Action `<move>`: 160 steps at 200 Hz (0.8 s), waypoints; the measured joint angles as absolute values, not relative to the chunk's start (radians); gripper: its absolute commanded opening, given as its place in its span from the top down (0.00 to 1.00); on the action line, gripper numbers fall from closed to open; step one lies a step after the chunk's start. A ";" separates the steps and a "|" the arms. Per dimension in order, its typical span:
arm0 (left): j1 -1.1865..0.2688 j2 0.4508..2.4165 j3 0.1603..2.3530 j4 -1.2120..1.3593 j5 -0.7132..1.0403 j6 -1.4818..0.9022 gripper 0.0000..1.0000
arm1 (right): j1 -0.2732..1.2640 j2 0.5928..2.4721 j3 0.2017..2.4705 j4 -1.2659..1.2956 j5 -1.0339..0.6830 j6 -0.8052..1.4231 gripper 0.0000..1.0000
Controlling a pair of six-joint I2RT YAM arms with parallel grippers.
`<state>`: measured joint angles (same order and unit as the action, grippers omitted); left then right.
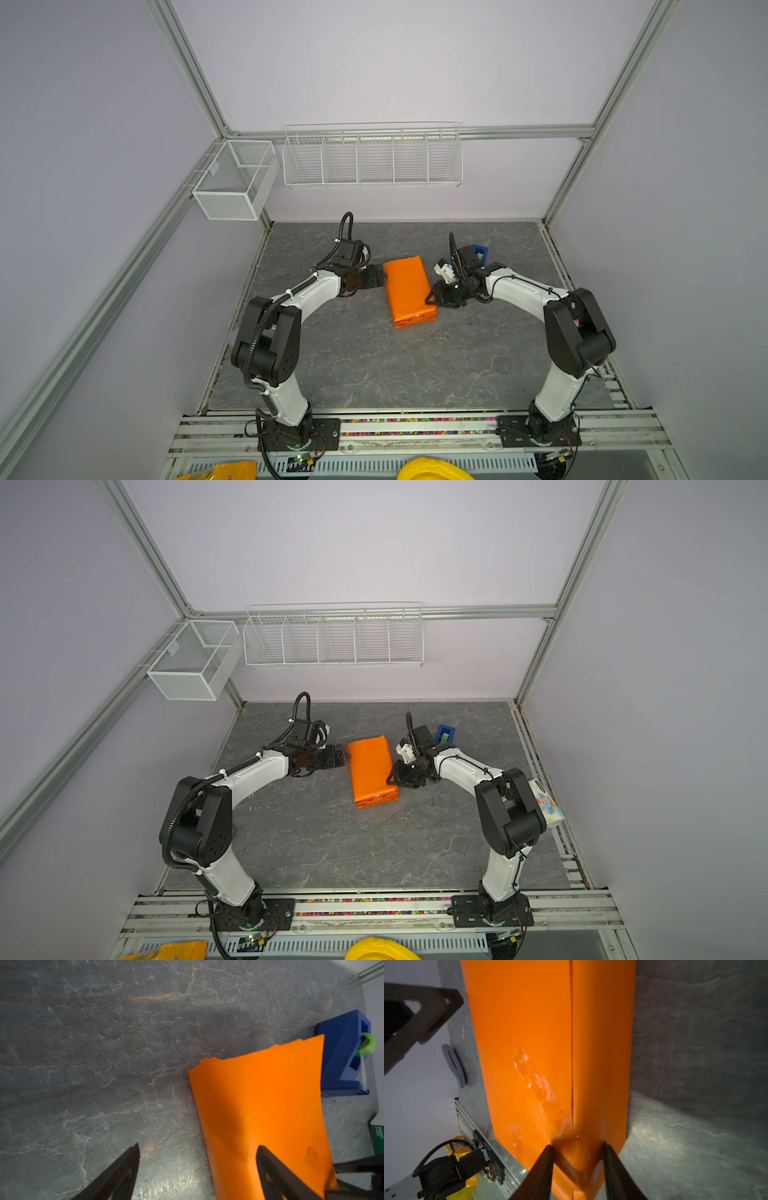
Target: Wrap the gift box in paper
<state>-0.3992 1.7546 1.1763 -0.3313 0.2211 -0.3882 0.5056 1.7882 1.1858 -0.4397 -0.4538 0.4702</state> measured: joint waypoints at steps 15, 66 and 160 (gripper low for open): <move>-0.399 1.773 1.191 -0.350 0.236 -0.386 0.12 | 0.566 1.765 1.147 -0.402 -0.456 0.521 0.56; -0.397 1.813 1.220 -0.387 0.323 -0.373 0.13 | 0.744 1.694 1.078 -0.300 -0.467 0.684 0.46; -0.571 1.894 1.352 -0.450 0.459 -0.342 0.12 | 0.302 1.529 1.031 -0.435 -0.546 0.530 0.42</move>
<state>-0.5709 1.8938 1.3518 -0.4496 0.4591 -0.3420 0.3023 1.5288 1.0309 -0.4355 -0.5465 0.5304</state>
